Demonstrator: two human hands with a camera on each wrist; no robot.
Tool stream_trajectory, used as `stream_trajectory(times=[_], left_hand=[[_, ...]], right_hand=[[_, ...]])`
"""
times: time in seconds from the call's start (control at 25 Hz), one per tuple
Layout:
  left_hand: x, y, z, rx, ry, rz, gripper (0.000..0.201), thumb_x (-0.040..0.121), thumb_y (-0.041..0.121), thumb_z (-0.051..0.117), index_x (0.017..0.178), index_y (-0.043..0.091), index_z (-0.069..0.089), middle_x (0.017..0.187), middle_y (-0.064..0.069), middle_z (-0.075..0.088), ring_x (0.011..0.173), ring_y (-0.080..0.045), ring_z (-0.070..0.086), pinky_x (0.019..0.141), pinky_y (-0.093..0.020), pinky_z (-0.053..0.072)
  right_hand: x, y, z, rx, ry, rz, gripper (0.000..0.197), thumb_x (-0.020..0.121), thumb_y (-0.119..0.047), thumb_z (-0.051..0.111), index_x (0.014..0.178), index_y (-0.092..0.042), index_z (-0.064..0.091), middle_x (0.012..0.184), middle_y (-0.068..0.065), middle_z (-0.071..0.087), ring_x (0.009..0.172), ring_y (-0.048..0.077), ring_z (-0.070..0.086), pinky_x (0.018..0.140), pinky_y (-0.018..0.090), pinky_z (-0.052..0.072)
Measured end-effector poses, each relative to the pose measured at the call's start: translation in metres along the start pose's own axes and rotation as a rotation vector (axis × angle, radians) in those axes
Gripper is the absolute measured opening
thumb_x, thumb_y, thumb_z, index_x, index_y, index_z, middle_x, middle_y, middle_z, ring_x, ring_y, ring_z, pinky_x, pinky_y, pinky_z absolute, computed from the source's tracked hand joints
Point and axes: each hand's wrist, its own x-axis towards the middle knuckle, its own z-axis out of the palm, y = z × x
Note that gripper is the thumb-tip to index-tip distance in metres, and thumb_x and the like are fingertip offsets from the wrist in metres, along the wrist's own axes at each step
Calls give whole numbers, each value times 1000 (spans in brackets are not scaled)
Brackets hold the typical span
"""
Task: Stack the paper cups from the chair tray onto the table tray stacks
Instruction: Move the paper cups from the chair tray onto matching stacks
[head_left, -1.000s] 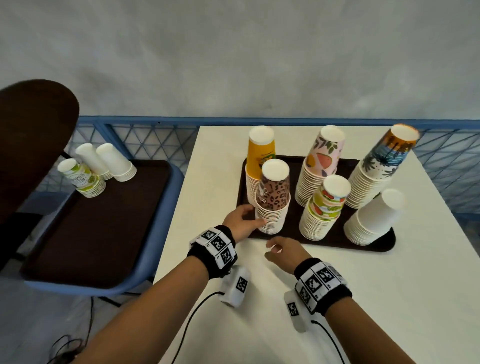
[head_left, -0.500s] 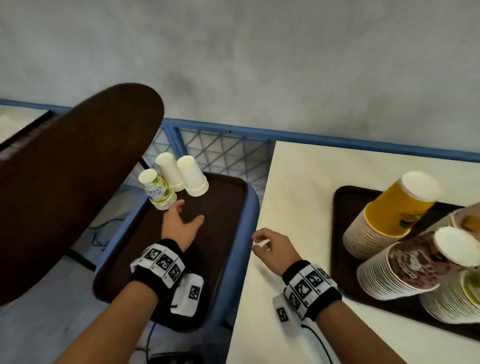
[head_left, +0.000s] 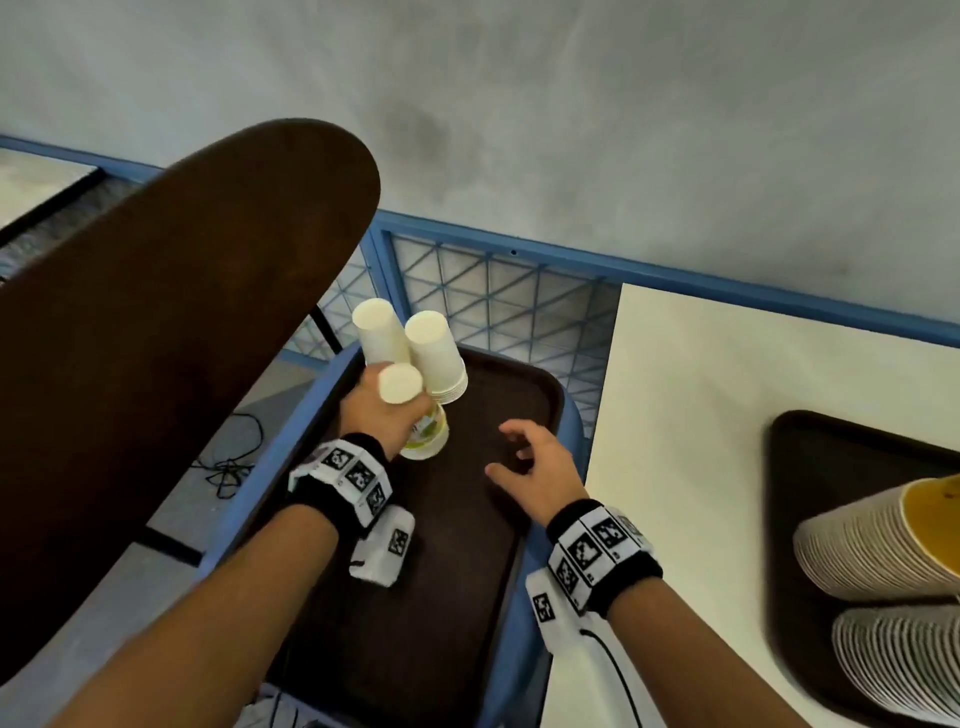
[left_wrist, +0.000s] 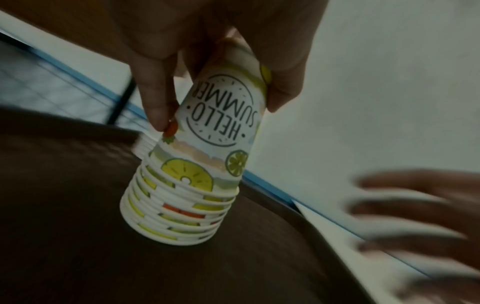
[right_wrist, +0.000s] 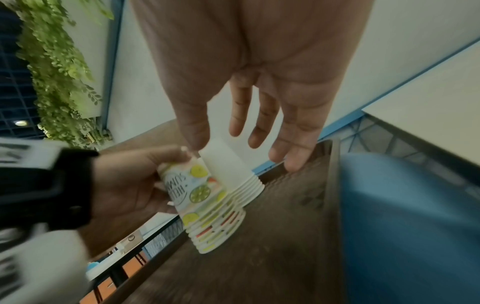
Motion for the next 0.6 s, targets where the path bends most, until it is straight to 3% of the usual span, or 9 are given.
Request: stream_trajectory(times=[0.08,0.16,0.2,0.28,0.36,0.44,0.52,0.6], left_hand=[[-37,5,18,-82,-166,88,49,66,17,79,110,20,58,100,3,62,97,-12,58,84,-20,44],[-59,3,30,-135,-291,148,49,66,12,79,107,26,56,97,6,62,93,-8,57,78,-5,43],[-63,3,31,-146,-318,182,46,69,15,78,107,27,55,98,6,62,93,-8,58,79,-2,43],[-56,7,25,-192,-255,222,42,76,30,71,113,24,54,108,4,59,102,-11,56,95,-18,46],[-27,14,14,-166,-49,239,50,80,37,66,122,17,50,121,-1,51,114,-17,49,105,-35,40],[8,25,5,-47,74,260,60,80,38,66,130,15,44,134,-6,45,123,-22,45,109,-40,35],[38,37,5,80,34,299,71,77,38,69,136,14,37,142,-8,41,131,-25,39,112,-39,31],[54,42,14,173,-43,251,76,77,36,70,139,13,34,144,-9,40,134,-27,37,111,-36,29]], right_hand=[[8,-4,10,47,-72,-26,71,68,-10,79,130,-11,45,126,5,50,104,1,46,95,15,38],[15,-6,16,133,-175,-4,79,65,-1,79,133,-9,40,123,4,53,98,-6,50,87,5,36],[17,-6,19,103,-194,25,79,64,-4,80,132,-13,40,121,1,55,97,-5,50,84,6,35],[20,0,22,-5,-179,73,78,60,-14,84,127,-21,45,118,-3,58,103,5,54,86,15,38],[22,7,25,-14,-127,80,79,52,-20,86,121,-26,48,117,-2,59,110,16,56,95,26,44],[20,9,26,14,-62,79,80,48,-26,86,118,-29,48,118,-1,58,113,20,54,102,38,43],[18,10,22,55,9,71,79,49,-25,86,119,-27,48,119,0,57,114,20,53,103,41,43],[13,12,14,102,84,72,79,51,-22,86,119,-25,48,120,1,57,115,20,52,103,39,43]])
